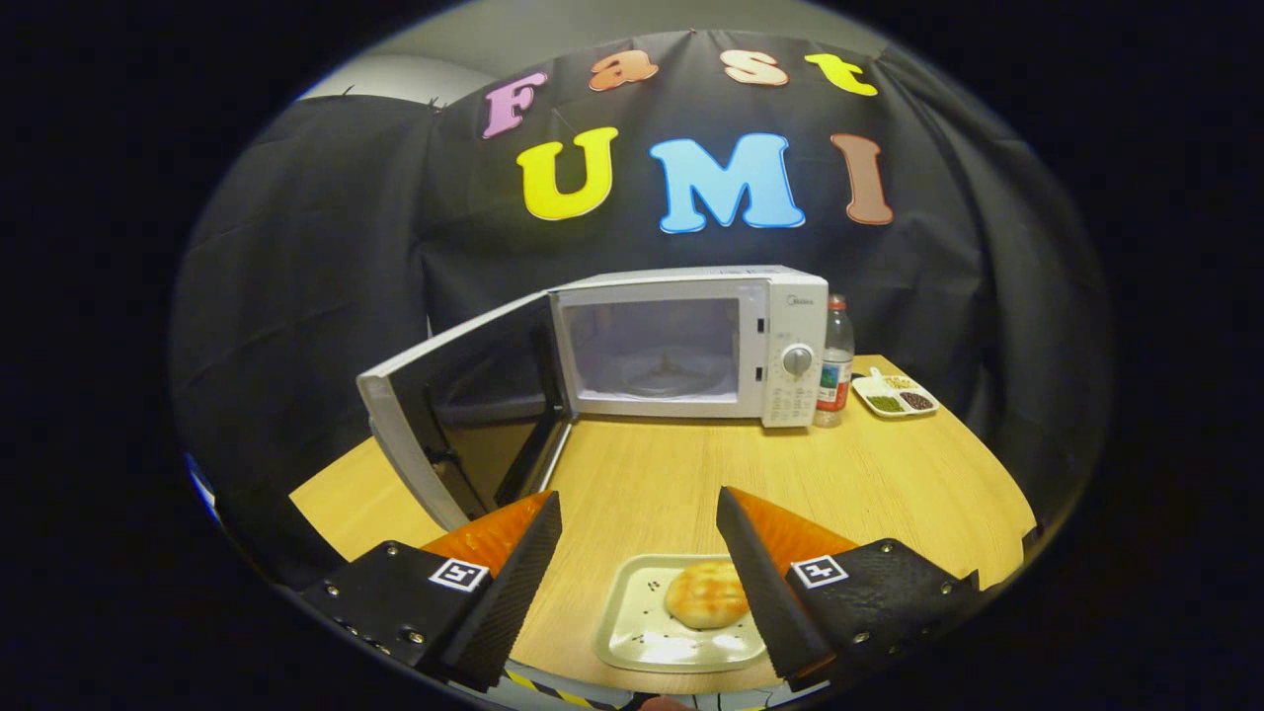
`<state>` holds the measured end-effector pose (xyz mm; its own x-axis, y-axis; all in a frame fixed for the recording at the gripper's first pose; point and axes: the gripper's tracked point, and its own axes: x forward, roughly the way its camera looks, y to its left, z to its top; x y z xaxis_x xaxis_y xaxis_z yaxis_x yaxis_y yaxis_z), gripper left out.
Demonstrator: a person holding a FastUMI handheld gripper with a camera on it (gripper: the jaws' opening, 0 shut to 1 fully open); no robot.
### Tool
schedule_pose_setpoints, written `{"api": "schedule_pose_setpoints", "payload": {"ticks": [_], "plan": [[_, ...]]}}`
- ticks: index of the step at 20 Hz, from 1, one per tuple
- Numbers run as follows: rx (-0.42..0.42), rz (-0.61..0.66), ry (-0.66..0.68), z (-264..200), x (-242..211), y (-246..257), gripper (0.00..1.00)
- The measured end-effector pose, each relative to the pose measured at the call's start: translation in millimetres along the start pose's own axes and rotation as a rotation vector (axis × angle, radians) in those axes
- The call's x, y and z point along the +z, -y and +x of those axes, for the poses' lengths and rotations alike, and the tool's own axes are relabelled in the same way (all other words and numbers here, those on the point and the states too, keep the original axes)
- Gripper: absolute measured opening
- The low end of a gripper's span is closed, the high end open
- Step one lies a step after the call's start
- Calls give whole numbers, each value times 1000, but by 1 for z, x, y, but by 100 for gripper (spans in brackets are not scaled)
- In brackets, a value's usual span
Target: Open the microwave, put the food inside, and close the microwave door.
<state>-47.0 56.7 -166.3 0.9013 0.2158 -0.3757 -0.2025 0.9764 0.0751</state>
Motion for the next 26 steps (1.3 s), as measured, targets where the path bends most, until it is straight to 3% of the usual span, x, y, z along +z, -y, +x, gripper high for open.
{"api": "schedule_pose_setpoints", "payload": {"ticks": [9,23,26], "plan": [[-91,22,-168,37,-69,40,96],[-116,-16,-355,53,-125,51,96],[-88,13,-362,52,-121,48,84]]}}
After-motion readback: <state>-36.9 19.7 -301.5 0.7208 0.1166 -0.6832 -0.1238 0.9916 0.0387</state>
